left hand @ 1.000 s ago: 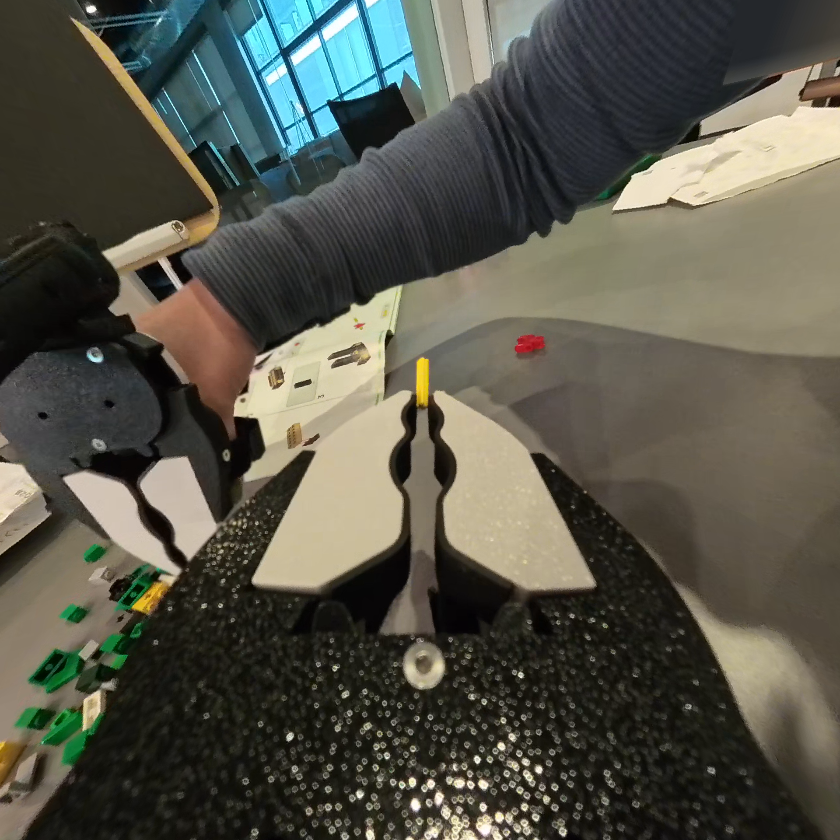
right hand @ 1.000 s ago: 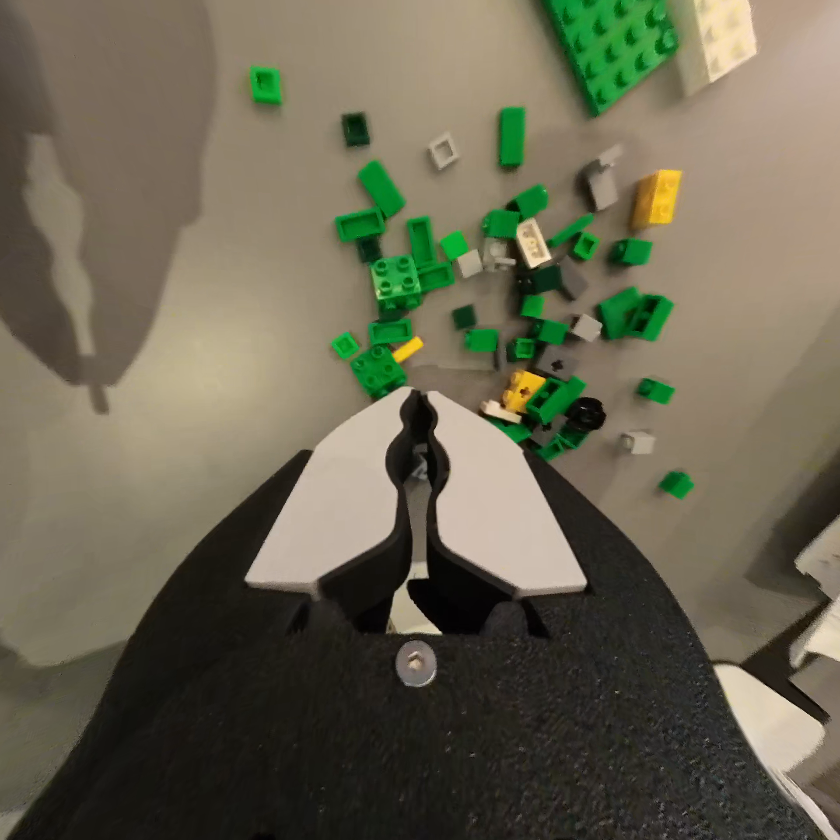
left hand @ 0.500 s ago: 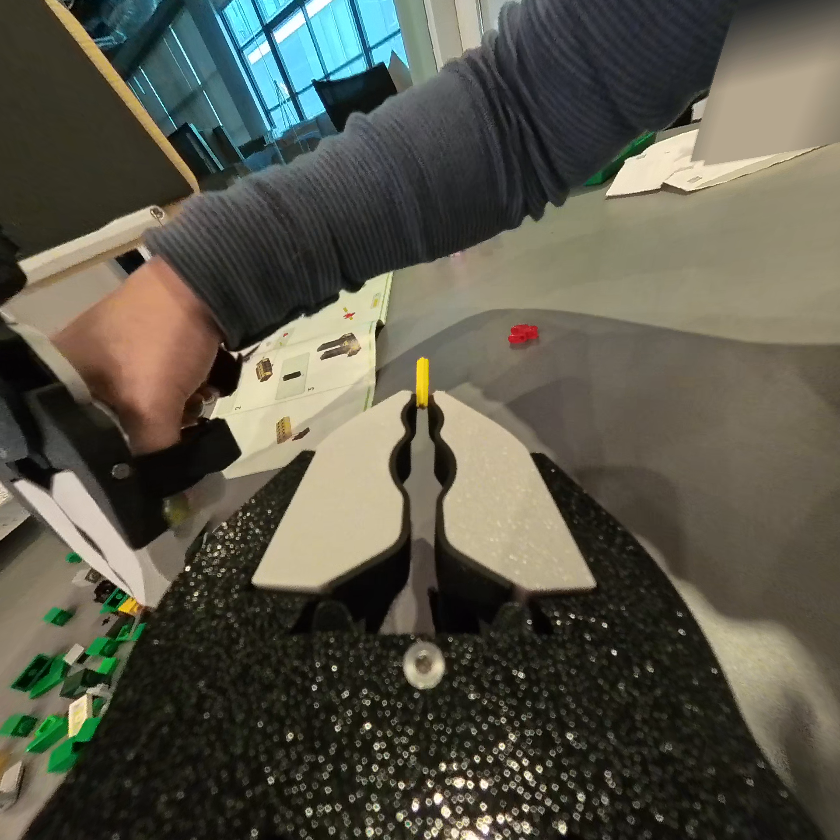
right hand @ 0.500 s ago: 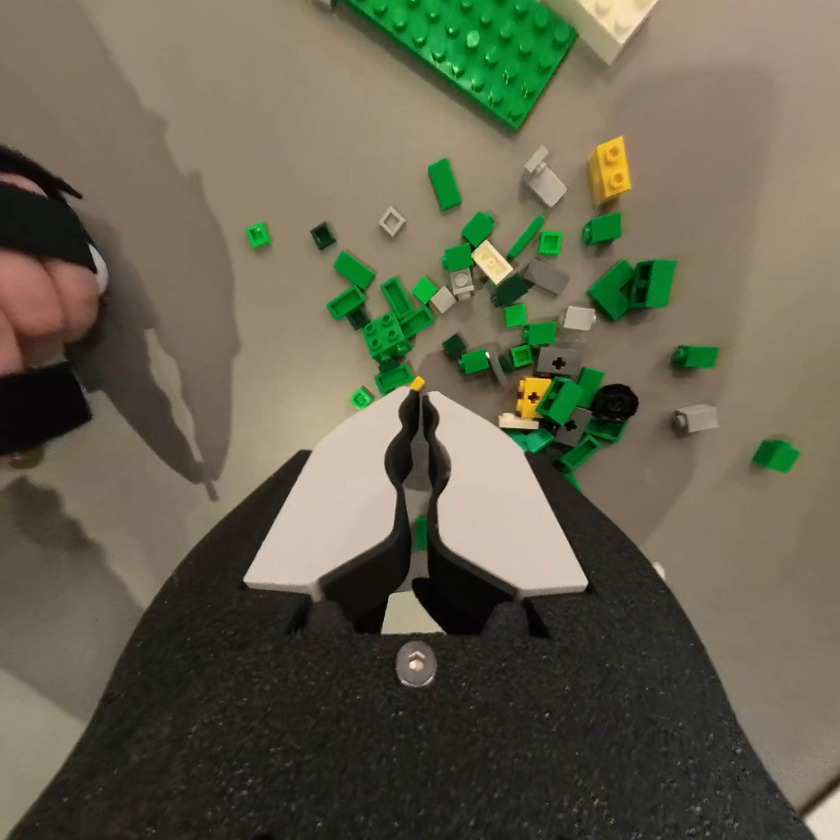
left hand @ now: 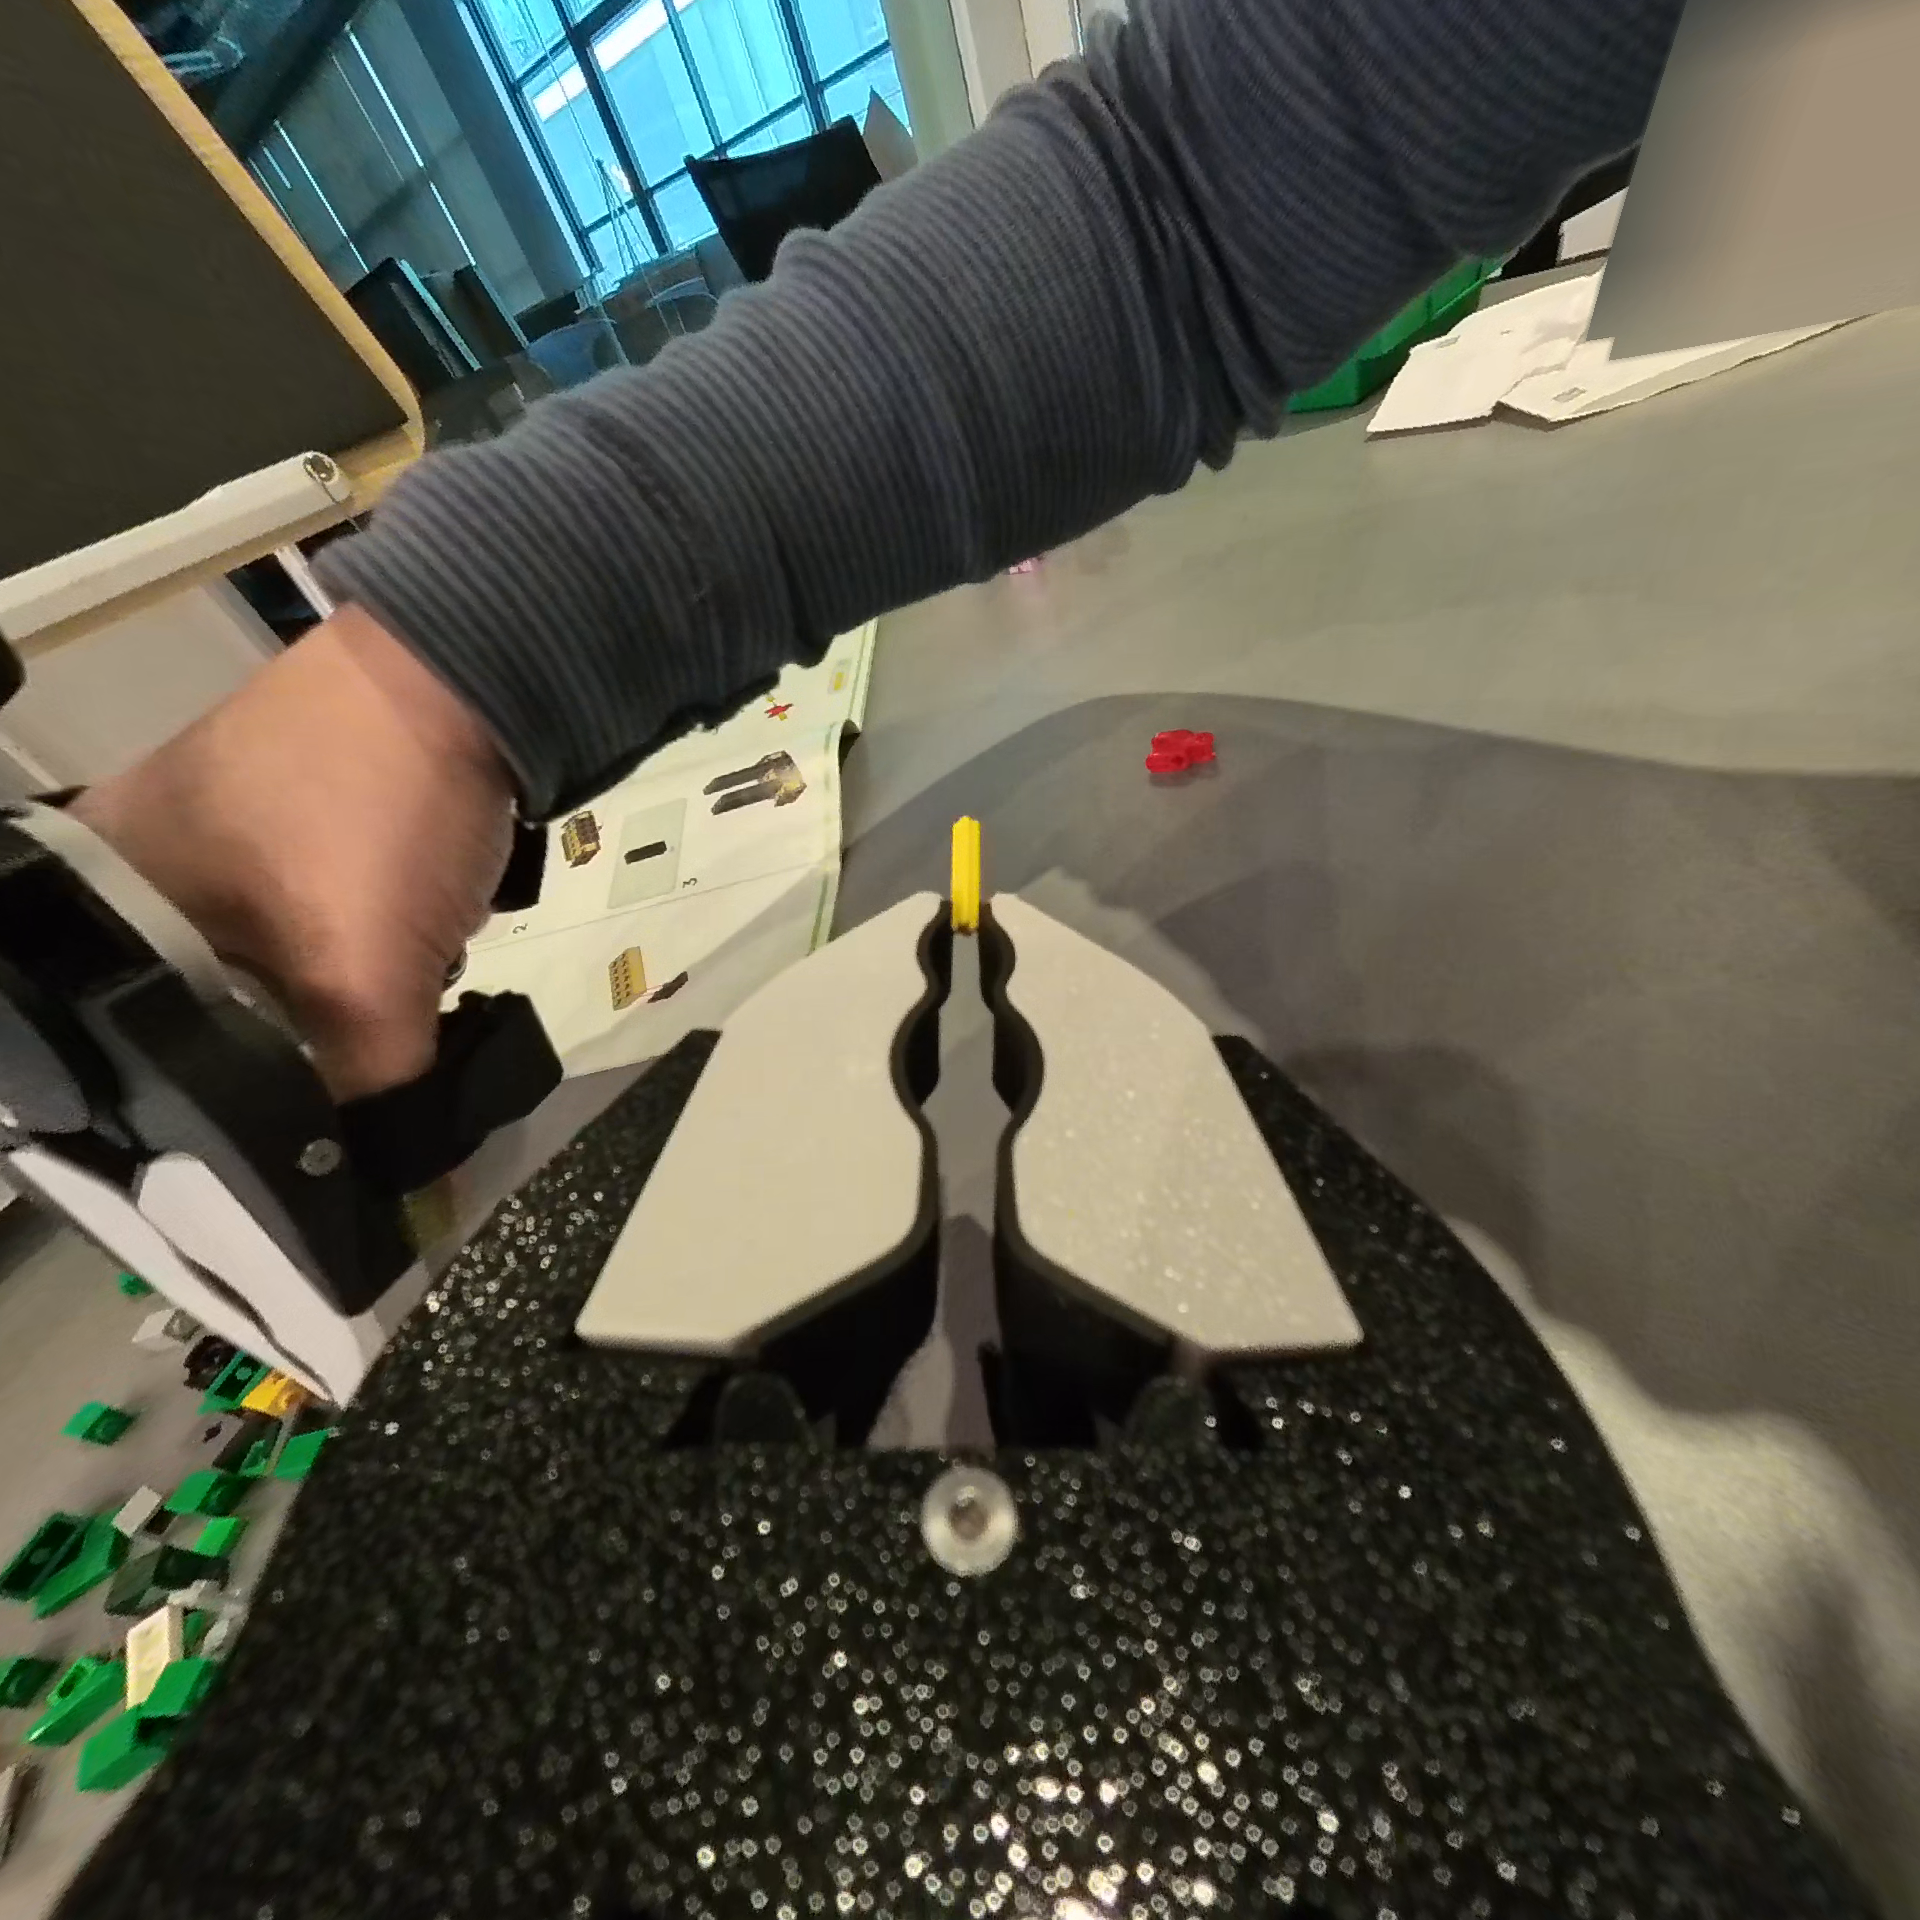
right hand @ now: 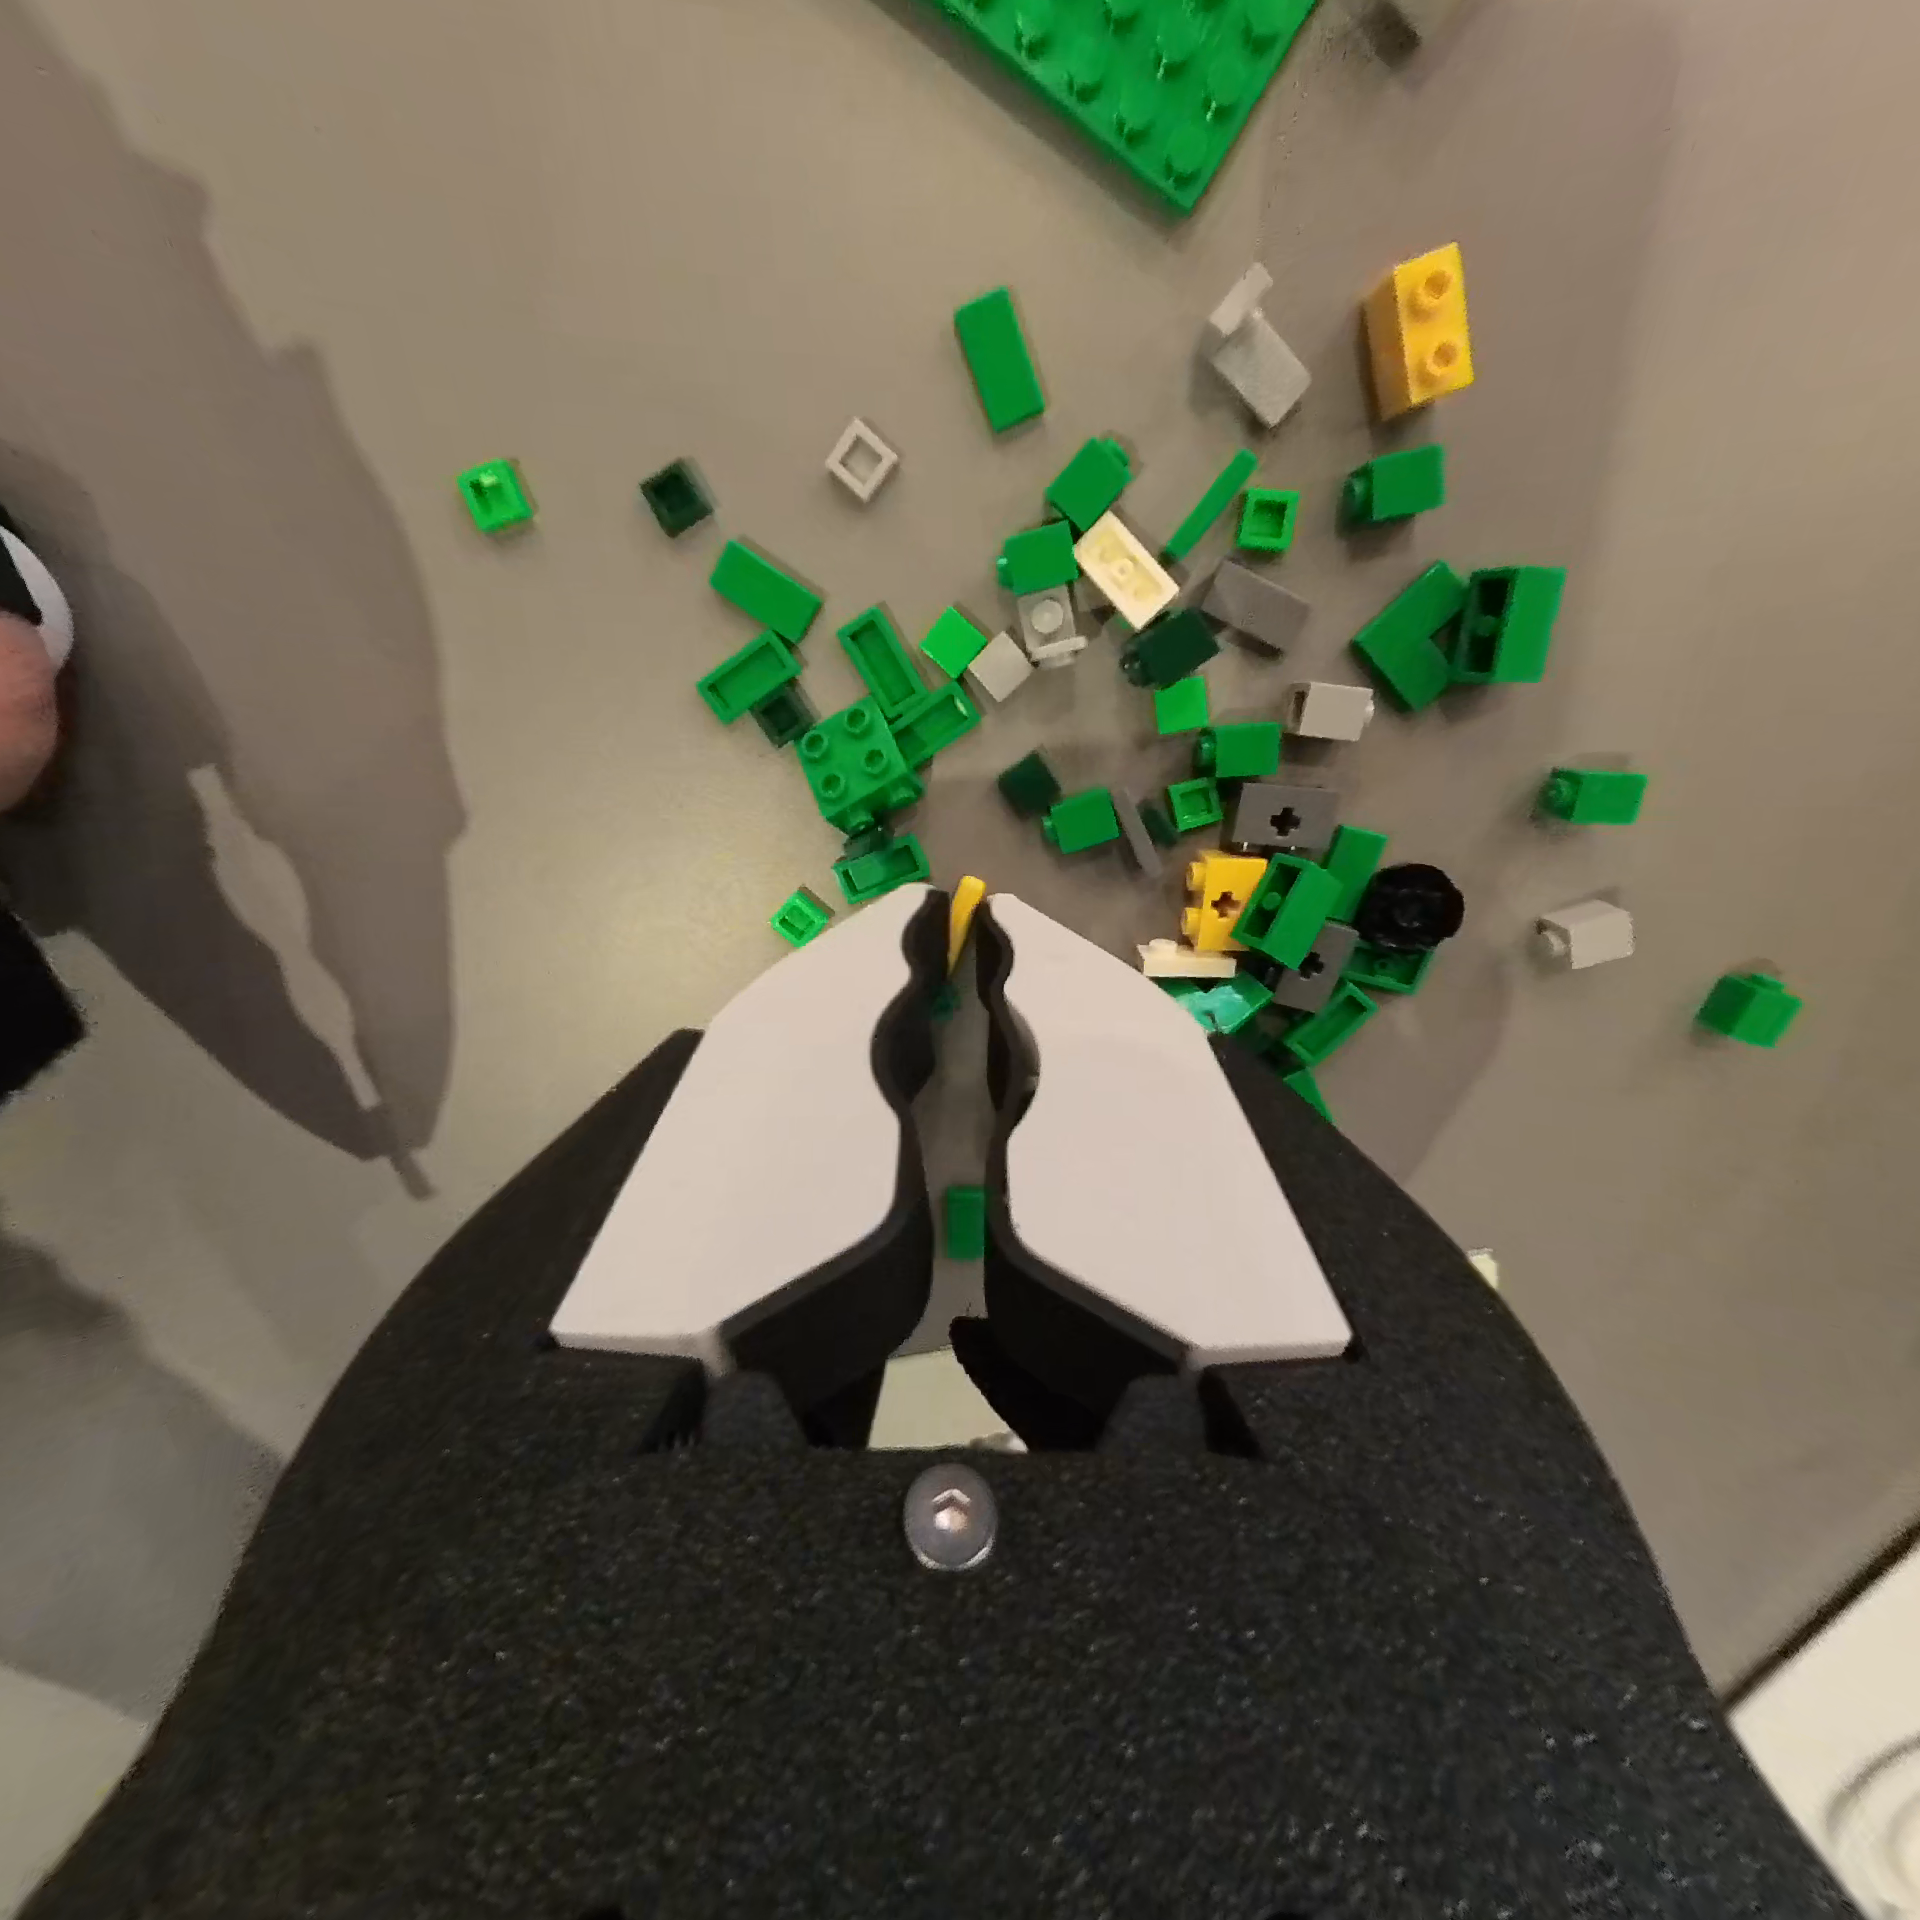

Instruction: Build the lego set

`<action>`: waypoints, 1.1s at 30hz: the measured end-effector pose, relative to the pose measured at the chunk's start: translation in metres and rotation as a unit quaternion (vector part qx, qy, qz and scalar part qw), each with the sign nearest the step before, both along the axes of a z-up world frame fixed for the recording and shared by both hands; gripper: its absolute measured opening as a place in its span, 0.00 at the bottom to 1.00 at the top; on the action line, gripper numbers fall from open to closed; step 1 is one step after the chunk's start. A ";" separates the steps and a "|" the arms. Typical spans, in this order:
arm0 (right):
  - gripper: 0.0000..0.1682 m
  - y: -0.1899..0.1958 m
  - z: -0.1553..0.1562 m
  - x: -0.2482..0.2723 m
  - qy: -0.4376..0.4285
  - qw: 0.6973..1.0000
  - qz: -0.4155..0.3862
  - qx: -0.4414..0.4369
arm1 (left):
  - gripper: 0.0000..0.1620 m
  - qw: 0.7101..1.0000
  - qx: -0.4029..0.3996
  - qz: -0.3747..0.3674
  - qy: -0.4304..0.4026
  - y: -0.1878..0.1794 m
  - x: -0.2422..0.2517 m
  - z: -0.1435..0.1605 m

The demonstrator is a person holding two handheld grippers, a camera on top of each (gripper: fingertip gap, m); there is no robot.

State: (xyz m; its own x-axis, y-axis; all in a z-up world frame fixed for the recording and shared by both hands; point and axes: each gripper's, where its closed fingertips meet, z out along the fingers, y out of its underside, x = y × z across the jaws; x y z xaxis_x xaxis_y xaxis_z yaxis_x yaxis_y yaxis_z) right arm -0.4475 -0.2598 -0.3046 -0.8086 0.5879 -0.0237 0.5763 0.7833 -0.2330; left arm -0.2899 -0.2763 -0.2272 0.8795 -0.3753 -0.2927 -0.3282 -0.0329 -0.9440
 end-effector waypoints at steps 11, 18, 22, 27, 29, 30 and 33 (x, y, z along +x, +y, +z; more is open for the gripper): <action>0.02 0.007 0.039 0.003 0.309 0.937 0.162 -0.028 | 0.03 1.000 0.000 -0.003 0.001 0.000 0.001 0.000; 0.02 0.009 0.061 0.037 0.320 0.924 0.100 -0.182 | 0.02 1.000 -0.001 -0.002 0.002 0.000 0.001 0.000; 0.02 0.025 0.080 0.066 0.252 0.932 0.027 -0.259 | 0.03 1.000 -0.001 -0.002 0.001 0.000 0.001 0.000; 0.02 0.088 0.049 0.136 0.143 0.987 0.014 -0.066 | 0.03 1.000 -0.006 -0.004 0.007 0.001 0.002 -0.003; 0.02 0.113 0.034 0.169 0.094 0.995 -0.008 -0.018 | 0.03 1.000 -0.007 -0.004 0.009 0.002 0.002 -0.003; 0.02 0.122 0.028 0.184 0.074 0.997 -0.020 -0.008 | 0.03 1.000 -0.007 -0.004 0.010 0.002 0.002 -0.003; 0.02 0.145 0.014 0.216 0.053 0.997 -0.053 0.017 | 0.03 1.000 -0.009 -0.003 0.014 0.002 0.002 -0.004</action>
